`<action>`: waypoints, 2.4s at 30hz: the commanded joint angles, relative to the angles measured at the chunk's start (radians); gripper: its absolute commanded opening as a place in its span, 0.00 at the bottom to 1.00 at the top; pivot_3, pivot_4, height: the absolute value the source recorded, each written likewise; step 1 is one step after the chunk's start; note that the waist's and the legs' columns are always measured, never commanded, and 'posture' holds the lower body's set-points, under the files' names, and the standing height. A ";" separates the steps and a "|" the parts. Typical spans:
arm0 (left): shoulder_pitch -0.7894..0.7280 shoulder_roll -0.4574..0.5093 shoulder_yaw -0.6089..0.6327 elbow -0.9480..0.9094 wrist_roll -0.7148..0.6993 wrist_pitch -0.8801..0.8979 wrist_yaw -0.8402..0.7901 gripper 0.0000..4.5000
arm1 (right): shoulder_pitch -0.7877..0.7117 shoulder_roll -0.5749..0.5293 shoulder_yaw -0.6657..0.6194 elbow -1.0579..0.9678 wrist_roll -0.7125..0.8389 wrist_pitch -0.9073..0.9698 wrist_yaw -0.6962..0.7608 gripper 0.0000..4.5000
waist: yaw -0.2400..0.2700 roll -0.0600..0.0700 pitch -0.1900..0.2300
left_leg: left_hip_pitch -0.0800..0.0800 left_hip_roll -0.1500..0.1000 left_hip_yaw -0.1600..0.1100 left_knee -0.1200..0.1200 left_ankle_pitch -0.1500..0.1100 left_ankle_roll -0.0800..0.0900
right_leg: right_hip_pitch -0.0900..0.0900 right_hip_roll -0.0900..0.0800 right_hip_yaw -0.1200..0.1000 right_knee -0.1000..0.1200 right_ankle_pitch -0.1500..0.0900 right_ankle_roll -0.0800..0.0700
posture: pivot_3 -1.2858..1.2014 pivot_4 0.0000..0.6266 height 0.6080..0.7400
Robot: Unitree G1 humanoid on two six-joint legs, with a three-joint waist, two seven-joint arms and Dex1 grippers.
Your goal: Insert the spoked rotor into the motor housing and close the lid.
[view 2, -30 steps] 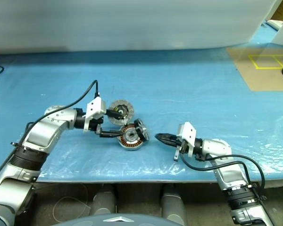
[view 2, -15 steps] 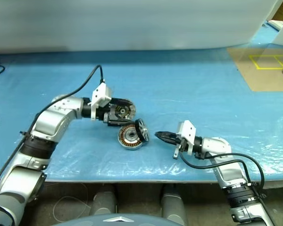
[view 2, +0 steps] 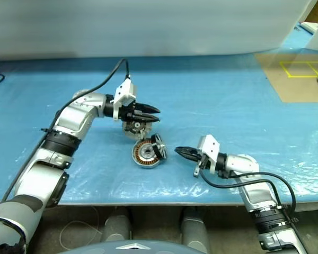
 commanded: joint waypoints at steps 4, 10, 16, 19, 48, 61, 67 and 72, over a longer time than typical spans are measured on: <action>0.026 0.032 -0.004 -0.044 0.019 -0.020 -0.045 0.01 | -0.031 0.008 0.005 -0.075 0.000 0.031 -0.020 0.00 | 0.000 0.000 0.000 | 0.000 0.000 0.000 0.000 0.000 0.000 | 0.000 0.000 0.000 0.000 0.000 0.000 | 0.52 0.24 1.00; 0.041 0.052 0.101 -0.077 -0.052 0.037 0.000 0.01 | -0.063 0.045 0.039 -0.116 0.000 0.110 -0.052 0.00 | 0.001 0.000 0.000 | 0.001 0.000 0.000 0.000 0.000 0.000 | 0.000 0.000 0.000 0.000 0.000 0.000 | 0.52 0.24 1.00; 0.189 0.137 0.217 -0.245 -0.111 0.103 0.081 0.00 | -0.078 0.064 0.036 -0.097 0.042 0.143 -0.019 0.12 | -0.003 0.000 0.000 | 0.001 0.001 0.000 -0.003 0.000 0.000 | -0.001 0.000 -0.001 0.000 0.000 0.000 | 0.52 0.24 1.00; 0.261 0.169 0.264 -0.306 -0.129 0.143 0.137 0.00 | -0.079 0.062 0.034 -0.091 0.055 0.150 0.002 0.33 | -0.001 0.000 0.000 | 0.001 0.001 0.000 -0.003 0.000 0.000 | -0.001 0.000 -0.001 0.000 0.000 0.000 | 0.52 0.24 1.00; 0.372 0.201 0.287 -0.337 -0.149 0.171 0.192 0.00 | -0.064 0.169 -0.179 -0.065 0.455 0.725 -0.148 0.78 | -0.001 0.001 0.000 | 0.001 0.001 0.000 -0.002 0.000 0.000 | -0.001 0.000 -0.001 -0.001 0.000 0.000 | 0.52 0.24 1.00; 0.419 0.237 0.305 -0.392 -0.199 0.189 0.176 0.00 | -0.096 0.180 -0.194 -0.034 0.519 0.851 -0.158 0.78 | 0.000 0.001 0.000 | 0.001 0.001 0.000 -0.003 0.000 -0.001 | -0.001 0.000 -0.001 -0.001 0.000 0.000 | 0.52 0.24 1.00; 0.465 0.247 0.321 -0.443 -0.223 0.165 0.151 0.00 | -0.103 0.186 -0.196 -0.030 0.526 0.878 -0.159 0.78 | -0.001 0.001 0.000 | 0.001 0.001 0.000 -0.003 0.000 -0.001 | -0.001 0.000 -0.001 -0.001 0.000 0.000 | 0.52 0.24 1.00; 0.542 0.250 0.343 -0.500 -0.214 0.092 0.157 0.00 | -0.113 0.192 -0.194 -0.015 0.517 0.877 -0.166 0.78 | -0.001 0.001 0.000 | 0.001 0.001 0.000 -0.004 0.000 -0.001 | -0.001 0.000 -0.001 -0.001 0.000 0.000 | 0.52 0.24 1.00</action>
